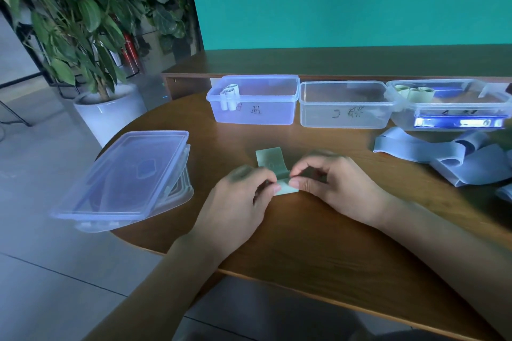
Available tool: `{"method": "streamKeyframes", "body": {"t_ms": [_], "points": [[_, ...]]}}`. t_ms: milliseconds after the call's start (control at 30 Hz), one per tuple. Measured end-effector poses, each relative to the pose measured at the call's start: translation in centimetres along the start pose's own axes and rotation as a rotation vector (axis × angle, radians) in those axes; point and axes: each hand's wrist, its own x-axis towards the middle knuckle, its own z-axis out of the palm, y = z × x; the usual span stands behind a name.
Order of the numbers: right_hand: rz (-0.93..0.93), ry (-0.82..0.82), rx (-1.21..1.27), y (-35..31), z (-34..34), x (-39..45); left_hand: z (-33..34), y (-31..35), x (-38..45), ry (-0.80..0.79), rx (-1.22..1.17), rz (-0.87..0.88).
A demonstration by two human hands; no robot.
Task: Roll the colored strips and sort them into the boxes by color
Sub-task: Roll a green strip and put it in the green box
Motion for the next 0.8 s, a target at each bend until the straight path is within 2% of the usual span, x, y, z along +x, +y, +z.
{"method": "streamKeyframes", "body": {"t_ms": [200,367,567,700,800], "points": [[0.025,0.012,-0.055,0.4,0.1,1.0,0.3,0.0,0.3,-0.052,0.04,-0.077],[-0.088,0.072,-0.11,0.6,0.6,1.1,0.6,-0.3,0.8,-0.036,0.052,-0.098],[-0.053,-0.038,-0.065,0.9,0.1,1.4,0.6,-0.4,1.1,-0.007,0.07,-0.095],[-0.043,-0.043,-0.094,1.3,0.3,1.8,0.6,-0.3,1.1,0.069,0.021,-0.068],[-0.021,-0.052,-0.105,1.3,0.3,2.2,0.6,-0.4,1.3,0.036,0.023,-0.061]]}}
